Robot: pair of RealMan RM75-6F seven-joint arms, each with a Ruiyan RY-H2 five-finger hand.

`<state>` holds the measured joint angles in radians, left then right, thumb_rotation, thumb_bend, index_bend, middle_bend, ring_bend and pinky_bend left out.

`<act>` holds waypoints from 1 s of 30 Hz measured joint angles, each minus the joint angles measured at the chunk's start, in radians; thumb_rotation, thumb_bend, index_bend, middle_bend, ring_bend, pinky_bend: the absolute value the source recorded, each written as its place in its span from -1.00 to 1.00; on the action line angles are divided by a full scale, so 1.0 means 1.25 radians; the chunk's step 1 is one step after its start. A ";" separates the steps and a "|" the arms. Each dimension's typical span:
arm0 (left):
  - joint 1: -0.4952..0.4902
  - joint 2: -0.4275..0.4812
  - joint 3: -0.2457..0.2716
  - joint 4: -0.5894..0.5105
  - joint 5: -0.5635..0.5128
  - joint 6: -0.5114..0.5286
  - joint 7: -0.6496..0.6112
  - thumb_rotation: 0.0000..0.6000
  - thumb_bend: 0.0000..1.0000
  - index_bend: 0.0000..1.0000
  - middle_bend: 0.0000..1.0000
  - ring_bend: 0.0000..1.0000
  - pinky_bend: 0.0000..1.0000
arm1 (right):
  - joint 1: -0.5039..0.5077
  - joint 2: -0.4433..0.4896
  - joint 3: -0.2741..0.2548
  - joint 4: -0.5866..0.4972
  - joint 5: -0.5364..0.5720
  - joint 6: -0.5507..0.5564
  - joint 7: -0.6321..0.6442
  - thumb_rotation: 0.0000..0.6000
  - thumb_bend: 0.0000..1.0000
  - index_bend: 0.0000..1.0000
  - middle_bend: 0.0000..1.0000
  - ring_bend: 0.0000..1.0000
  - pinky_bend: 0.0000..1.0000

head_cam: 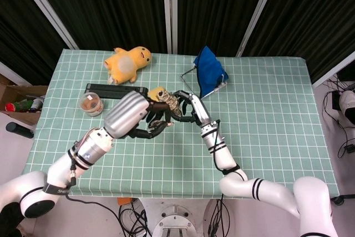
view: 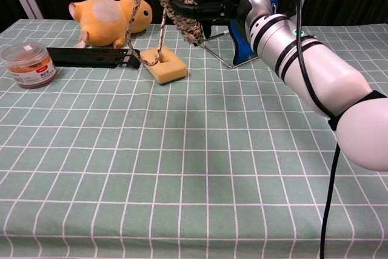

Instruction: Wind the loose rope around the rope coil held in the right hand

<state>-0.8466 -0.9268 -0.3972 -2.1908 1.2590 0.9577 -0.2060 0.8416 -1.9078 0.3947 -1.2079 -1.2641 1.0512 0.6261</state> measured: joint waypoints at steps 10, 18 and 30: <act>-0.177 -0.042 -0.055 0.012 -0.250 -0.088 0.101 1.00 -0.10 0.60 0.58 0.45 0.46 | 0.027 -0.004 0.000 -0.034 0.004 -0.048 -0.046 1.00 0.26 0.52 0.23 0.12 0.53; -0.286 -0.083 -0.069 0.096 -0.470 -0.075 0.193 1.00 -0.10 0.60 0.58 0.45 0.46 | 0.018 -0.001 -0.033 -0.055 -0.034 -0.045 -0.033 1.00 0.26 0.53 0.24 0.12 0.53; -0.375 -0.093 -0.042 0.271 -0.790 -0.124 0.234 1.00 -0.10 0.60 0.58 0.45 0.46 | -0.017 0.033 -0.089 -0.120 -0.115 0.001 0.013 1.00 0.26 0.57 0.25 0.15 0.54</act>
<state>-1.3157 -1.0436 -0.4501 -1.8525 0.2717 0.8032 0.0869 0.8199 -1.8664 0.2834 -1.3578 -1.4083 1.0520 0.6423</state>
